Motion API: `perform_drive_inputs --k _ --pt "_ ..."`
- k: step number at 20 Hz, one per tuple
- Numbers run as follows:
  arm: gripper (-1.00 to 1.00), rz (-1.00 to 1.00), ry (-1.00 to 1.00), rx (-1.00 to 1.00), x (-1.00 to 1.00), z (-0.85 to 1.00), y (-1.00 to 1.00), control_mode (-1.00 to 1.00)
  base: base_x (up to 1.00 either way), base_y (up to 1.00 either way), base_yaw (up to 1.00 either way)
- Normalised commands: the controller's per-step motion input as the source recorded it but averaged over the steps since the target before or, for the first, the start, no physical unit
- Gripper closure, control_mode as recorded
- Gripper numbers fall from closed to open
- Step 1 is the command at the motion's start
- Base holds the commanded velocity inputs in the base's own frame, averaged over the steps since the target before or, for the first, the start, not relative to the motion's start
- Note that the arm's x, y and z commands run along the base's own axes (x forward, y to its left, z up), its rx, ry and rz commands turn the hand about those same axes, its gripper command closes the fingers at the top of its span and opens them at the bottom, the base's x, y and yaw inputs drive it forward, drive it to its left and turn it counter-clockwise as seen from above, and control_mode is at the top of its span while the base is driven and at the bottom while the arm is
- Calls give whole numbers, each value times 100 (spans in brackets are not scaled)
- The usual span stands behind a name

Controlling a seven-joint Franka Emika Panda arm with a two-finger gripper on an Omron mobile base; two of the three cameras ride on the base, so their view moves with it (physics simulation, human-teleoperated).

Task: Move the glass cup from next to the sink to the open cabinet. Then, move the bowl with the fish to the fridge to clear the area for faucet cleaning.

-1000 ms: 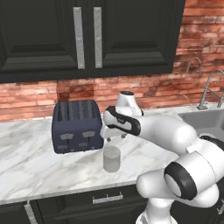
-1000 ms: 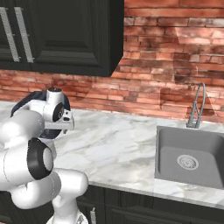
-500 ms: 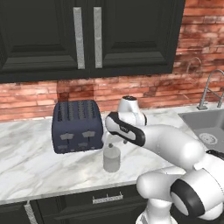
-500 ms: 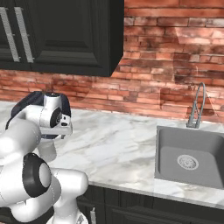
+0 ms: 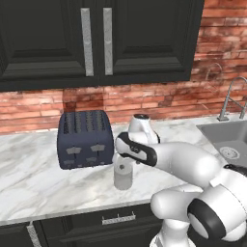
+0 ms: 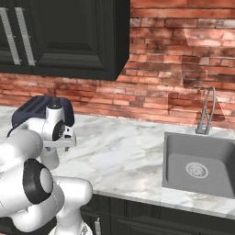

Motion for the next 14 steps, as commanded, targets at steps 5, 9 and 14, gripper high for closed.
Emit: perform_drive_inputs --k 5,9,14 --pt "-100 0 0 -3 0 -45 0 -100 0 0 0" --pt "-100 0 0 -1 0 -39 0 -100 0 0 0" --pt "100 0 0 0 1 -28 0 -100 0 0 0"
